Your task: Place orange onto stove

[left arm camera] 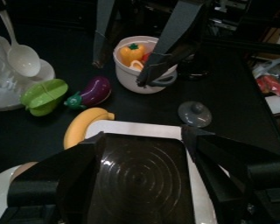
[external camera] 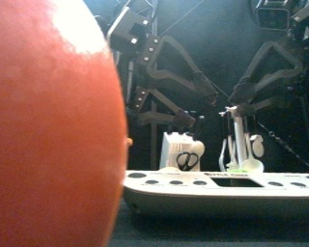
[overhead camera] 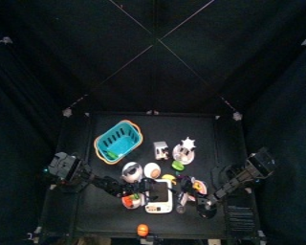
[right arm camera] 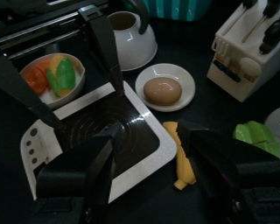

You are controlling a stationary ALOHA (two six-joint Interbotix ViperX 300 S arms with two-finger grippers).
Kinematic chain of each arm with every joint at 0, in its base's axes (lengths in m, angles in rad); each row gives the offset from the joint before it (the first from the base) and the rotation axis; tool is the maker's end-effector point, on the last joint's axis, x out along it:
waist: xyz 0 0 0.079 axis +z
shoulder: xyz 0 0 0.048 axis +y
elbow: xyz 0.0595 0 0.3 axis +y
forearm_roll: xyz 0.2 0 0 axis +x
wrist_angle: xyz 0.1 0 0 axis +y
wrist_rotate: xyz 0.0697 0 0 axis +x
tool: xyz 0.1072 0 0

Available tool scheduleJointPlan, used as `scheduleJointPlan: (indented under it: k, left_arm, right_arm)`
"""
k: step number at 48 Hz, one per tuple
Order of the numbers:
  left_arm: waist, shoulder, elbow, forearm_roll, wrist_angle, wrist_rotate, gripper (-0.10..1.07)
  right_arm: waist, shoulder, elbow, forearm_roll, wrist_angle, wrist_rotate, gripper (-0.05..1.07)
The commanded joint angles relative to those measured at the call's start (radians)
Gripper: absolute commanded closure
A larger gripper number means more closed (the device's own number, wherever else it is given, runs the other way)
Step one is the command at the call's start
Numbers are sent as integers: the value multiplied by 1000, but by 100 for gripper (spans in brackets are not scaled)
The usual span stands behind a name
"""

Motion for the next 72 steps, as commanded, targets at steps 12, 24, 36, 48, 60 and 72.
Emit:
scheduleJointPlan:
  k: [12, 24, 36, 48, 60, 72]
  left_arm:
    - [-18, -160, 81, 164, 107, 0, -3]
    - [-104, -238, 74, 301, 446, -8, -3]
    - [-169, -213, -18, 241, 699, -12, -3]
    - [-195, -103, -129, 210, 844, -12, -3]
    - [-230, -61, -196, 193, 873, -15, -3]
    - [-235, -31, -213, 135, 848, -9, -3]
  right_arm:
    - [-2, 14, -37, -8, -12, -5, 15]
    - [-6, 14, -34, -11, -12, -5, 15]
    - [-14, 14, -28, -5, -17, -5, 15]
    - [-31, 14, -34, -5, -23, -5, 15]
    - [-29, 17, -52, -5, -26, -5, 15]
    - [-29, 34, -71, -6, -26, -5, 15]
